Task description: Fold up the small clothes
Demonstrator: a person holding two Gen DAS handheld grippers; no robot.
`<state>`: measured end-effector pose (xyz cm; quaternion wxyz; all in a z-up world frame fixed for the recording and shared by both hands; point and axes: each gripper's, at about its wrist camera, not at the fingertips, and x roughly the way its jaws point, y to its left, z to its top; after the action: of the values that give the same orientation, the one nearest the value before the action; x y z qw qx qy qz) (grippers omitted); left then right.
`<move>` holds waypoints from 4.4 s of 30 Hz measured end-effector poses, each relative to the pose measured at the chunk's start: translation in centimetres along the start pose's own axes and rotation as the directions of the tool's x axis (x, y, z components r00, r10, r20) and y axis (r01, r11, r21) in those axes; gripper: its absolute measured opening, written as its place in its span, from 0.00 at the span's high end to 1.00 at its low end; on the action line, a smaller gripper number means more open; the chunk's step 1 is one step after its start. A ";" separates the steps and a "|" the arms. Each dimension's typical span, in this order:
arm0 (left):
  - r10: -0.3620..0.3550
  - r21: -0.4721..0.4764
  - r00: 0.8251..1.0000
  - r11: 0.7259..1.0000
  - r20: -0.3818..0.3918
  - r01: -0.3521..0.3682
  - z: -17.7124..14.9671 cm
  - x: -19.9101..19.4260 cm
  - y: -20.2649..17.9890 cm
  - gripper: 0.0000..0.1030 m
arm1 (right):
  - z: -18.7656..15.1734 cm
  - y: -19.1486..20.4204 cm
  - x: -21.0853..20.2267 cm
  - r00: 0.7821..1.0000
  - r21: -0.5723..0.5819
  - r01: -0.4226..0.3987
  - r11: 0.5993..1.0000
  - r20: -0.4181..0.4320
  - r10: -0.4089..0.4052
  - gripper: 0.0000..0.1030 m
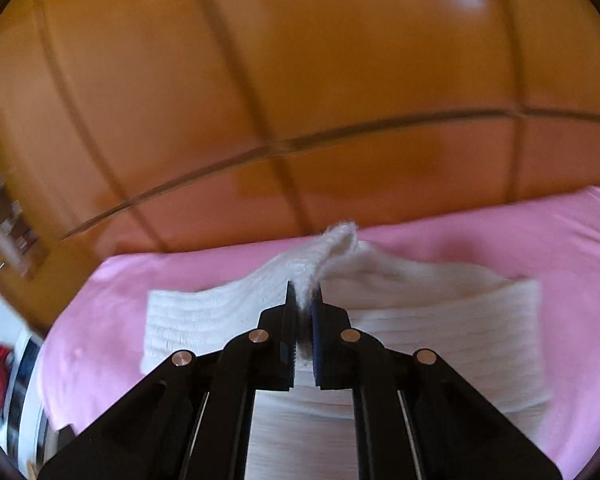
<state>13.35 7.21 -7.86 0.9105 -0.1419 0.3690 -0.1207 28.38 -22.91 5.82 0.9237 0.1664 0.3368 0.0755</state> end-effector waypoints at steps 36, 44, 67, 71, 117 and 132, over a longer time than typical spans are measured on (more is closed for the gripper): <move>0.176 -0.155 0.984 0.972 -0.014 -0.176 11.7 3.3 3.9 0.65 | -5.1 -8.1 1.2 0.971 0.001 0.231 0.973 -0.057 -0.230 0.50; 0.140 -0.122 0.990 0.982 -0.016 -0.141 15.7 7.6 1.4 0.65 | -4.9 -6.2 5.8 0.961 -0.055 0.242 0.969 -0.126 -0.247 0.39; 0.329 0.019 0.943 0.944 0.043 -0.330 8.1 0.5 -1.1 0.31 | -8.4 -5.1 3.1 0.949 -0.098 0.271 0.958 -0.142 -0.283 0.02; 0.312 0.006 0.950 0.950 0.031 -0.312 5.2 -1.9 -1.3 0.31 | -10.9 -4.5 0.5 0.948 -0.121 0.251 0.960 -0.169 -0.269 0.02; 0.186 0.098 0.969 0.980 -0.163 -0.171 -7.2 -8.9 -0.4 0.38 | -23.5 -10.2 -14.0 0.959 0.029 0.218 0.976 -0.191 -0.209 0.02; 0.030 0.102 0.967 0.995 -0.253 -0.004 -10.0 -10.9 -0.8 0.93 | -27.9 -10.0 -16.5 0.945 0.110 0.084 0.990 -0.324 -0.044 0.88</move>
<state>-1.42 8.32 -7.46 0.8627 -0.0763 0.4774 -0.1485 -1.94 -29.22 -7.96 0.8466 0.1969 0.4918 0.0508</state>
